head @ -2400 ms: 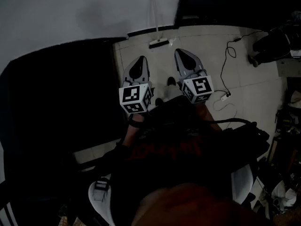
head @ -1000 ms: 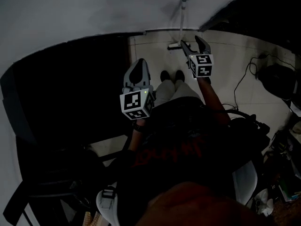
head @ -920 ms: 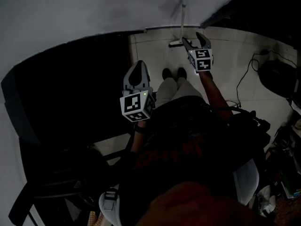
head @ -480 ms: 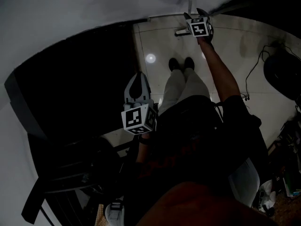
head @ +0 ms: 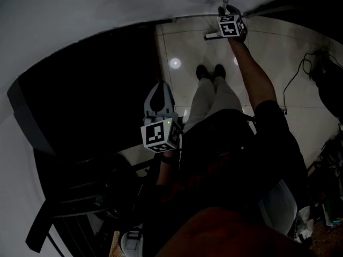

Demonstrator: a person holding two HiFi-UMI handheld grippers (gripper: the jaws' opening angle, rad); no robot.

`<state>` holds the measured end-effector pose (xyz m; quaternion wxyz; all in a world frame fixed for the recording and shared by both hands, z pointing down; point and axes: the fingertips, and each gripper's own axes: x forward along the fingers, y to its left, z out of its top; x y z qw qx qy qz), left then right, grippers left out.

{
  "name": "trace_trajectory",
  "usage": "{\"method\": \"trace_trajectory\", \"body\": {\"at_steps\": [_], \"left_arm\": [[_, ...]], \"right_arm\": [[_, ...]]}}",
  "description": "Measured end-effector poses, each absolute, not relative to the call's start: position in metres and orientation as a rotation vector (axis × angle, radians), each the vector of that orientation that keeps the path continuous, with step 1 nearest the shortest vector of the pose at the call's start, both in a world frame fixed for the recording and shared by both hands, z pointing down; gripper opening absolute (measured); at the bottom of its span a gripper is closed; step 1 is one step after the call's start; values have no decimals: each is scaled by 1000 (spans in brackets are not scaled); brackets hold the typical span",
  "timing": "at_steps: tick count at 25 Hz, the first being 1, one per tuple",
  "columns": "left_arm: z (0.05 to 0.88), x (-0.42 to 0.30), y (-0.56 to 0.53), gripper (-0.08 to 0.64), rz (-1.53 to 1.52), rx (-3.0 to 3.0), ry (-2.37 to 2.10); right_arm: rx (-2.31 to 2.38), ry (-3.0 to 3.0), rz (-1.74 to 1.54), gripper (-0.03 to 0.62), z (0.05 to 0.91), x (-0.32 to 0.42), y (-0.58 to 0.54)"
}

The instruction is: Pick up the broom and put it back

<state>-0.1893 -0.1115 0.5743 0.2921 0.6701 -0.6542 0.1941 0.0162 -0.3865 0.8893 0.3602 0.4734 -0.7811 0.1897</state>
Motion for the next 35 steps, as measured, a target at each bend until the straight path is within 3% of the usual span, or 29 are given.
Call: {"method": "trace_trajectory", "body": {"at_steps": [7,11,16,26,35], "left_arm": [[552,-182,-144,5,488,1933,-1748],[528,-170,-168,5,423,2036,-1735],[491,-186,-136,5,353,2158,-1670],[411,-154,-169,5,77,2244,-1761],[368,-99,-177,5,122,2463,-1675]], "right_arm": [[1325,-2120,482,87,833,30,-304],[1405,-2207,422,87,745,51,-283],[1353,-2371,447,89,641,18,-253],[1535,-2650,237,89,444,53,-202],[1493,-2828,122,89,373,77,-160]]}}
